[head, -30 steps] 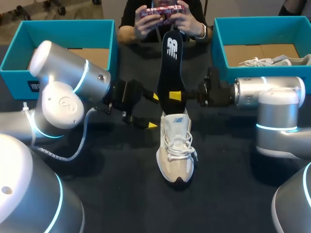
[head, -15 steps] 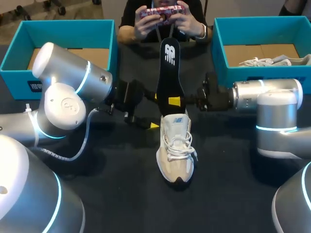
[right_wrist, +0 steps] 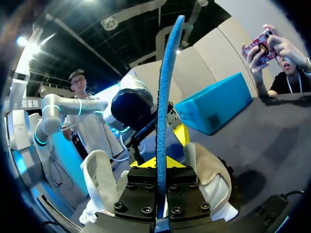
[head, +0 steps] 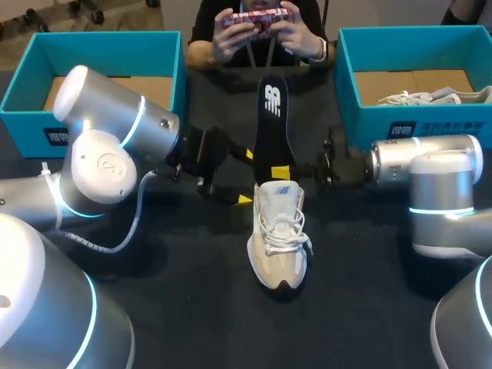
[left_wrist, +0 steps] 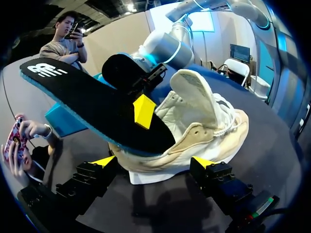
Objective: Take the shoe out of the shoebox, open the shoe tongue, remove and reinsert the insole, then place the shoe into the shoebox
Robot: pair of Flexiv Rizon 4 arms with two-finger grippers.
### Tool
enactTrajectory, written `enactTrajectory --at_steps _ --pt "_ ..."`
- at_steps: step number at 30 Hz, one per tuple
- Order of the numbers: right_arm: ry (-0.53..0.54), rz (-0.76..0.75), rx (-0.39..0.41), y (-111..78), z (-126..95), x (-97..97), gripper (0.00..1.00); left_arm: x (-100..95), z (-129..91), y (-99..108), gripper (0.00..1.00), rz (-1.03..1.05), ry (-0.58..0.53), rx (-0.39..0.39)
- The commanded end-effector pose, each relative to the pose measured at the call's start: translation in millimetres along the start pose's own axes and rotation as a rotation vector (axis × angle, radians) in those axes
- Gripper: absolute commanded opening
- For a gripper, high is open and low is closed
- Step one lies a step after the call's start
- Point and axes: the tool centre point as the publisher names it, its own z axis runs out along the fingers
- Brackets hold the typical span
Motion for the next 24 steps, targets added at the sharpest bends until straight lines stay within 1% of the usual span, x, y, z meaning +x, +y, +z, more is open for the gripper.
enactTrajectory --at_steps 1,6,12,17,22,24 --pt "-0.014 0.021 -0.001 -6.7 -2.7 4.6 0.00 -1.9 -1.5 1.2 1.00 -0.001 0.008 -0.012" --pt "-0.023 0.064 0.006 -11.3 -4.9 5.9 0.00 -3.2 -1.9 2.1 1.00 -0.002 0.007 -0.017" --pt "-0.020 0.098 0.014 -19.8 -2.5 8.9 0.00 -3.8 -1.0 2.2 1.00 -0.004 0.008 -0.015" --pt "-0.024 0.138 0.014 -31.5 -1.7 13.8 0.00 -3.9 0.2 2.8 1.00 -0.007 0.010 -0.014" --pt "-0.035 0.149 0.012 -34.3 -2.3 15.6 0.00 -3.9 1.1 3.5 1.00 -0.006 0.017 -0.014" --pt "-0.042 0.141 0.007 -32.5 -3.3 15.7 0.00 -4.1 1.3 3.7 1.00 -0.006 0.019 -0.014"
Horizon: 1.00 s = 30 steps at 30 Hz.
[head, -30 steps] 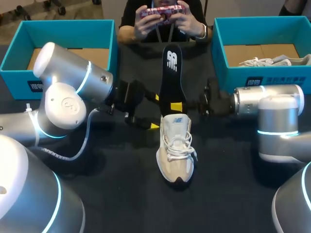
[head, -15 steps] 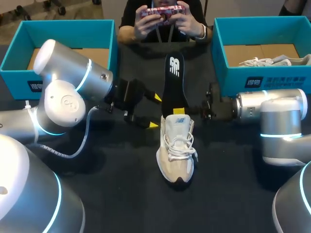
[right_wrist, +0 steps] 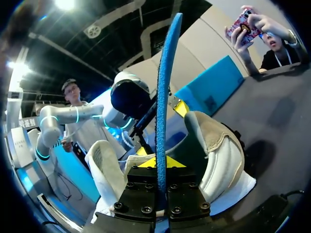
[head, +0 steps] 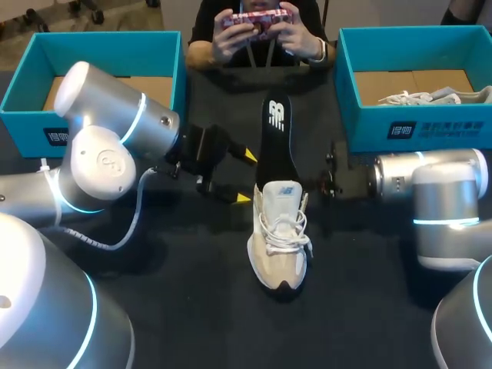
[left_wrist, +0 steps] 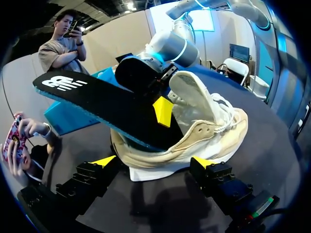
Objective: Take the shoe out of the shoebox, open the shoe tongue, remove and reinsert the insole, then place the shoe into the shoebox
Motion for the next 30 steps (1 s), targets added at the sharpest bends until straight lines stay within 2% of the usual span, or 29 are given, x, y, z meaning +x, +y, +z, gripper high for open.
enactTrajectory --at_steps 1,3,4,5,6,16,27,29,30 --pt "-0.017 -0.016 -0.005 -1.9 1.0 2.9 0.00 -2.1 2.5 -0.3 1.00 0.001 0.006 -0.003" --pt "-0.016 -0.028 0.001 2.5 1.9 2.5 0.00 -2.1 3.1 -1.1 1.00 0.003 0.007 -0.002" --pt "-0.016 -0.034 0.003 4.8 2.3 2.4 0.14 -2.0 3.2 -1.4 1.00 0.003 0.008 -0.001" --pt "-0.016 -0.040 0.006 7.0 2.5 2.5 0.22 -2.0 3.3 -1.5 1.00 0.003 0.009 -0.001" --pt "-0.015 -0.045 0.008 8.6 2.8 2.6 0.24 -1.9 3.3 -1.5 1.00 0.003 0.009 0.000" --pt "-0.025 -0.091 0.023 21.4 4.0 5.9 0.27 0.2 3.7 -1.8 1.00 0.004 0.016 0.000" --pt "0.010 -0.112 0.061 35.9 1.5 -3.5 0.25 1.6 2.1 -3.3 1.00 0.010 0.015 -0.004" --pt "0.026 -0.104 0.076 36.8 0.4 -8.8 0.19 2.8 2.0 -4.4 1.00 0.011 0.016 -0.006" --pt "0.028 -0.100 0.081 35.9 -0.4 -10.6 0.09 3.7 1.4 -5.7 1.00 0.011 0.017 -0.007"
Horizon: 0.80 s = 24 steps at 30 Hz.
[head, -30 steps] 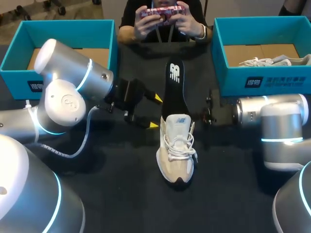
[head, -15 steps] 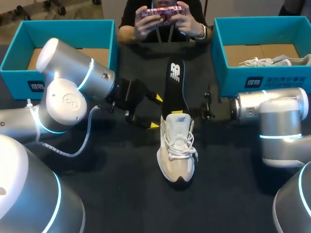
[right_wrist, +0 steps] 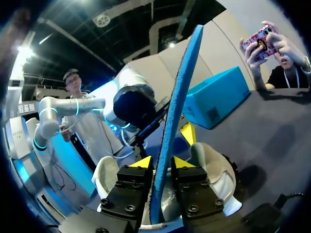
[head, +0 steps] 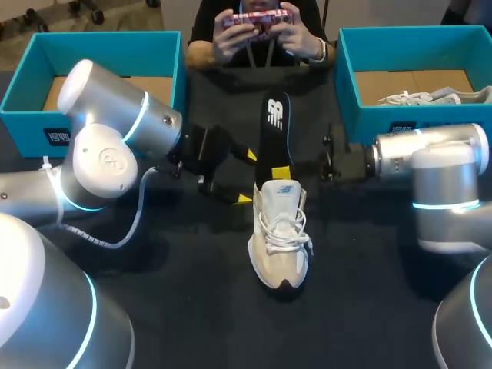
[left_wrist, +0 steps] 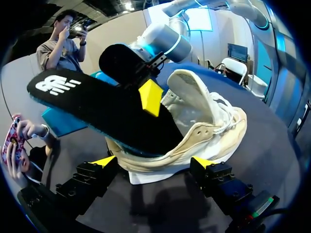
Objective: Take the shoe out of the shoebox, open the shoe tongue, remove and reinsert the insole, then place the shoe into the shoebox
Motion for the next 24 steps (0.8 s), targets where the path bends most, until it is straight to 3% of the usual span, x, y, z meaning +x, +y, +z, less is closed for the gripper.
enactTrajectory --at_steps 1,7,24 --pt "0.034 0.012 0.029 0.6 -1.5 -12.2 0.02 2.8 -2.1 -3.6 1.00 0.000 0.000 -0.008" --pt "0.038 0.043 0.038 -7.6 -3.9 -10.3 0.00 3.5 -3.6 -5.6 1.00 0.005 -0.001 -0.010" --pt "0.036 0.209 0.046 -53.5 0.9 8.2 0.00 -0.4 -2.7 -2.6 1.00 0.005 0.019 -0.020"
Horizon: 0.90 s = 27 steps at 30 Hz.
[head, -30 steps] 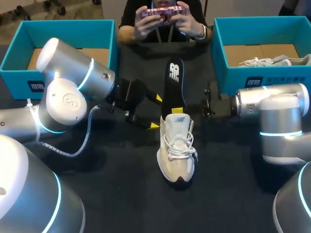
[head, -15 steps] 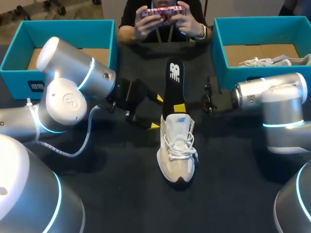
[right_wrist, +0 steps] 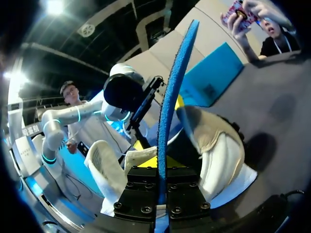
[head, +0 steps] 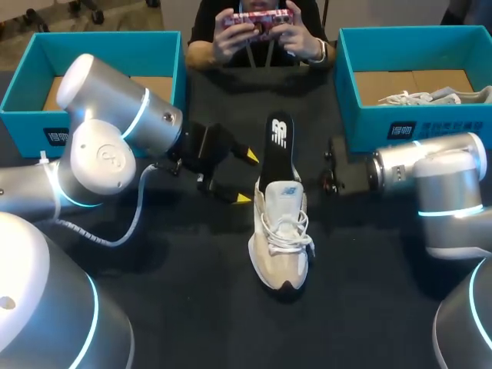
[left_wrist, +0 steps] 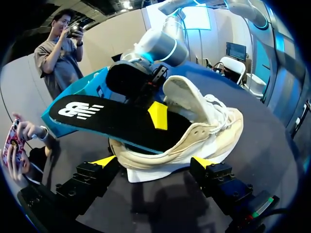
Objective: Take the shoe out of the shoebox, open the shoe tongue, remove and reinsert the insole, then place the shoe into the shoebox
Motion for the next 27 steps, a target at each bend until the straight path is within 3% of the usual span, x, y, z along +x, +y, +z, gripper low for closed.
enactTrajectory --at_steps 1,4,5,7,10,27 --pt "-0.010 0.013 0.001 -12.0 4.7 2.0 0.00 -3.0 2.5 0.9 1.00 -0.001 0.004 -0.003" --pt "-0.018 0.005 0.001 -9.1 4.1 3.4 0.00 -3.2 2.7 0.9 1.00 -0.001 0.004 -0.003" --pt "-0.023 -0.011 0.007 -4.3 3.6 3.7 0.16 -2.9 3.1 0.9 1.00 -0.001 0.006 -0.003" --pt "-0.028 -0.027 0.018 2.5 3.3 4.6 0.29 -2.2 3.6 0.9 1.00 -0.002 0.009 -0.003" --pt "-0.030 -0.050 0.033 12.4 3.0 5.6 0.34 -0.4 3.7 1.0 1.00 -0.004 0.011 -0.002" --pt "-0.002 -0.095 0.104 45.3 1.1 -10.4 0.33 1.9 3.2 1.1 1.00 -0.002 0.019 0.003"
